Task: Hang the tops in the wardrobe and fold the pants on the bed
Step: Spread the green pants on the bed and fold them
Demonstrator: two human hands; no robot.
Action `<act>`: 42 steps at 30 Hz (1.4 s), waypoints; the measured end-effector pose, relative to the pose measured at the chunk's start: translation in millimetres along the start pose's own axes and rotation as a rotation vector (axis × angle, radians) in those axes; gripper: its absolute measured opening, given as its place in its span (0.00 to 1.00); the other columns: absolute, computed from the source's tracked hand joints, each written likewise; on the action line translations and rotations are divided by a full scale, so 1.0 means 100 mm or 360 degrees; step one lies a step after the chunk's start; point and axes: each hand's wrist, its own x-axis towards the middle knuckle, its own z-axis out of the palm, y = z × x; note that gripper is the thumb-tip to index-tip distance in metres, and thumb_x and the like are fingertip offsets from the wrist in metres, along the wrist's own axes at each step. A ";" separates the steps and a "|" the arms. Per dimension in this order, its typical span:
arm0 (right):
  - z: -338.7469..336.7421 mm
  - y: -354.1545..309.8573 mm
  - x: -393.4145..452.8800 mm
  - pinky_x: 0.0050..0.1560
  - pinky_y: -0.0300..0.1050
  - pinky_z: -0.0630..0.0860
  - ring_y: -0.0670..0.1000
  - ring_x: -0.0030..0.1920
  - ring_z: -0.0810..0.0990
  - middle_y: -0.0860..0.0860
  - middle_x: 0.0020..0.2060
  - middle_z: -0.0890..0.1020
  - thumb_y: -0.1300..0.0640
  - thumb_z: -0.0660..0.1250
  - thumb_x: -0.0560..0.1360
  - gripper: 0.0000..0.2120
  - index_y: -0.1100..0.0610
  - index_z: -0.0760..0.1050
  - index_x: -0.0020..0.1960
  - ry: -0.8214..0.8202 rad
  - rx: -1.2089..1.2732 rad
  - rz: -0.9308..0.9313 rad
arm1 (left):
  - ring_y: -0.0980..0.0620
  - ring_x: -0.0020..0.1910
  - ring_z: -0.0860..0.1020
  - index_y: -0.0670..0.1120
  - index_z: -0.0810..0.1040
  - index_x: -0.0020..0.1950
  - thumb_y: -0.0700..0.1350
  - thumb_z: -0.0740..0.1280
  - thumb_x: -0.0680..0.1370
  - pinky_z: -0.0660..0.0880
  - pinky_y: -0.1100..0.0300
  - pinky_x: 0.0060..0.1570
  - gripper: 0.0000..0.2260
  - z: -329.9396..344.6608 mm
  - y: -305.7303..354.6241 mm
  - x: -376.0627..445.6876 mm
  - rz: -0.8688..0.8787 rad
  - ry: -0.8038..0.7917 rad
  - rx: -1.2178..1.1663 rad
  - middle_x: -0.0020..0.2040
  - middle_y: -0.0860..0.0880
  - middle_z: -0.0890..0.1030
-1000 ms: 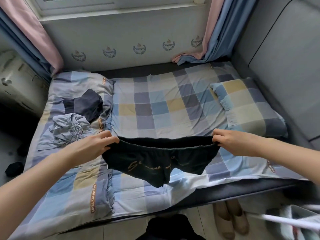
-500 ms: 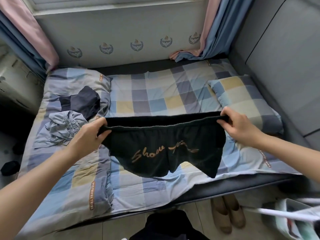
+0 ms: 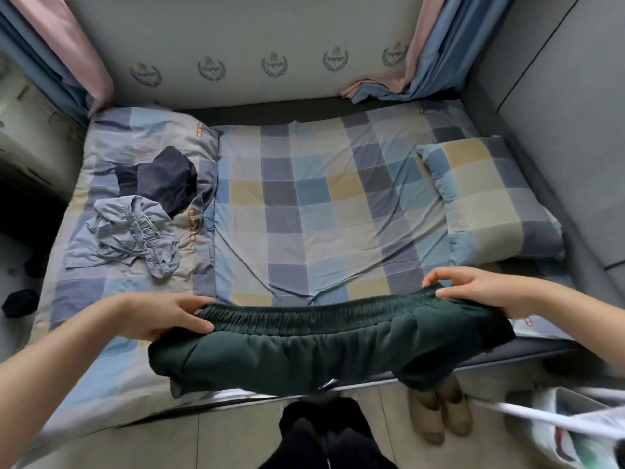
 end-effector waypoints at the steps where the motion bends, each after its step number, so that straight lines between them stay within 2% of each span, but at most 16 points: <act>1: -0.02 -0.02 0.00 0.53 0.50 0.74 0.54 0.48 0.79 0.60 0.51 0.81 0.59 0.62 0.80 0.08 0.56 0.74 0.58 -0.0021 -0.0008 0.0016 | 0.55 0.56 0.80 0.54 0.73 0.65 0.44 0.76 0.68 0.78 0.60 0.53 0.28 -0.03 0.01 0.00 -0.0006 -0.0025 0.0007 0.62 0.54 0.77; 3: -0.09 -0.05 0.12 0.53 0.48 0.75 0.53 0.49 0.80 0.59 0.53 0.81 0.59 0.63 0.79 0.09 0.56 0.75 0.58 -0.0070 -0.0042 0.0058 | 0.54 0.59 0.79 0.54 0.72 0.66 0.46 0.78 0.64 0.77 0.61 0.54 0.32 -0.12 0.09 0.10 -0.0021 -0.0017 0.0030 0.64 0.55 0.74; 6: -0.26 -0.09 0.43 0.58 0.49 0.76 0.53 0.52 0.81 0.58 0.54 0.81 0.57 0.65 0.78 0.09 0.55 0.77 0.58 -0.0095 -0.0137 0.0104 | 0.52 0.69 0.69 0.54 0.64 0.75 0.46 0.75 0.72 0.69 0.61 0.63 0.34 -0.30 0.22 0.44 -0.0010 0.0113 0.0167 0.71 0.51 0.67; 8: -0.44 -0.11 0.82 0.60 0.50 0.75 0.54 0.54 0.81 0.58 0.53 0.82 0.55 0.65 0.78 0.10 0.53 0.77 0.58 -0.0041 -0.0152 0.0103 | 0.53 0.63 0.75 0.56 0.69 0.69 0.51 0.77 0.68 0.73 0.62 0.60 0.32 -0.47 0.37 0.81 0.0048 0.0156 0.0184 0.67 0.50 0.75; 10: -0.59 -0.12 1.25 0.51 0.43 0.78 0.50 0.46 0.83 0.55 0.44 0.83 0.53 0.65 0.78 0.09 0.50 0.75 0.58 0.0149 -0.0333 0.0028 | 0.52 0.53 0.82 0.56 0.74 0.58 0.52 0.76 0.66 0.77 0.65 0.48 0.23 -0.60 0.48 1.23 0.0169 0.0209 0.0236 0.52 0.51 0.85; 12: -0.72 -0.05 1.89 0.37 0.39 0.71 0.47 0.33 0.76 0.50 0.33 0.78 0.53 0.64 0.79 0.08 0.50 0.73 0.58 0.0493 -0.0526 -0.0106 | 0.46 0.51 0.83 0.55 0.73 0.53 0.45 0.73 0.74 0.77 0.62 0.45 0.12 -0.73 0.54 1.87 0.0395 0.0471 0.0397 0.47 0.48 0.85; 15: -0.78 0.27 3.04 0.39 0.41 0.68 0.50 0.40 0.75 0.47 0.37 0.76 0.56 0.66 0.78 0.02 0.54 0.75 0.49 0.0936 -0.0733 -0.0259 | 0.41 0.51 0.80 0.59 0.71 0.55 0.41 0.69 0.78 0.74 0.53 0.48 0.15 -0.82 0.40 3.03 0.0601 0.1078 0.0716 0.50 0.45 0.82; 17: -0.79 0.68 3.88 0.38 0.47 0.64 0.55 0.42 0.75 0.50 0.35 0.75 0.57 0.64 0.79 0.11 0.51 0.69 0.38 0.1086 -0.0803 -0.0286 | 0.39 0.54 0.79 0.53 0.70 0.67 0.40 0.67 0.78 0.72 0.50 0.51 0.19 -0.76 0.20 3.84 0.0591 0.1334 0.0722 0.53 0.42 0.81; 19: -0.74 1.06 4.55 0.41 0.46 0.64 0.59 0.47 0.77 0.57 0.41 0.79 0.58 0.62 0.80 0.08 0.55 0.72 0.41 0.1190 -0.0740 -0.0213 | 0.36 0.55 0.78 0.48 0.69 0.71 0.38 0.67 0.78 0.72 0.48 0.54 0.22 -0.70 -0.04 4.54 0.0519 0.1404 0.0652 0.54 0.38 0.81; 21: -0.71 1.42 5.11 0.45 0.50 0.67 0.63 0.52 0.76 0.62 0.48 0.80 0.59 0.60 0.80 0.08 0.62 0.74 0.49 0.1257 -0.0732 -0.0132 | 0.33 0.54 0.77 0.41 0.74 0.64 0.37 0.65 0.78 0.71 0.47 0.51 0.14 -0.68 -0.28 5.17 0.0472 0.1447 0.0642 0.53 0.33 0.80; 25: -0.71 1.68 5.51 0.41 0.51 0.62 0.64 0.47 0.73 0.64 0.43 0.75 0.59 0.55 0.82 0.08 0.62 0.67 0.46 0.1400 -0.0692 -0.0199 | 0.32 0.53 0.75 0.40 0.73 0.58 0.42 0.61 0.82 0.65 0.50 0.44 0.08 -0.76 -0.36 5.61 0.0402 0.1594 0.0495 0.53 0.31 0.79; 28: -0.76 1.64 5.49 0.39 0.54 0.64 0.65 0.42 0.73 0.65 0.39 0.75 0.59 0.54 0.82 0.08 0.62 0.66 0.47 0.1458 -0.0706 -0.0400 | 0.32 0.50 0.76 0.41 0.73 0.56 0.44 0.61 0.82 0.65 0.49 0.44 0.07 -0.89 -0.24 5.55 0.0595 0.1721 0.0495 0.50 0.33 0.79; 33: -1.12 1.05 5.57 0.46 0.51 0.66 0.65 0.53 0.74 0.65 0.51 0.77 0.59 0.54 0.82 0.10 0.63 0.71 0.55 0.1489 -0.0757 -0.0484 | 0.33 0.52 0.77 0.39 0.75 0.58 0.44 0.63 0.81 0.67 0.48 0.47 0.10 -1.27 0.22 5.38 0.0748 0.1805 0.0659 0.52 0.33 0.80; 36: -1.36 0.70 5.87 0.44 0.47 0.62 0.62 0.56 0.74 0.63 0.52 0.76 0.59 0.54 0.82 0.09 0.60 0.72 0.51 0.1517 -0.0754 -0.0437 | 0.34 0.55 0.75 0.39 0.74 0.60 0.44 0.62 0.81 0.69 0.47 0.53 0.11 -1.58 0.49 5.53 0.0716 0.1936 0.0649 0.55 0.33 0.78; 39: -1.51 0.58 6.20 0.54 0.49 0.67 0.61 0.61 0.71 0.62 0.62 0.73 0.64 0.53 0.80 0.14 0.63 0.68 0.65 0.1676 -0.0771 -0.0289 | 0.36 0.66 0.69 0.40 0.69 0.70 0.38 0.62 0.79 0.65 0.48 0.66 0.19 -1.74 0.64 5.82 0.0507 0.1979 0.0654 0.67 0.35 0.72; 42: -1.48 0.76 6.36 0.62 0.47 0.65 0.59 0.65 0.69 0.59 0.66 0.70 0.69 0.56 0.76 0.21 0.63 0.65 0.69 0.1712 -0.0737 -0.0206 | 0.36 0.75 0.56 0.48 0.58 0.78 0.34 0.63 0.75 0.58 0.45 0.70 0.33 -1.42 0.55 6.08 0.0177 0.1769 0.1173 0.78 0.43 0.57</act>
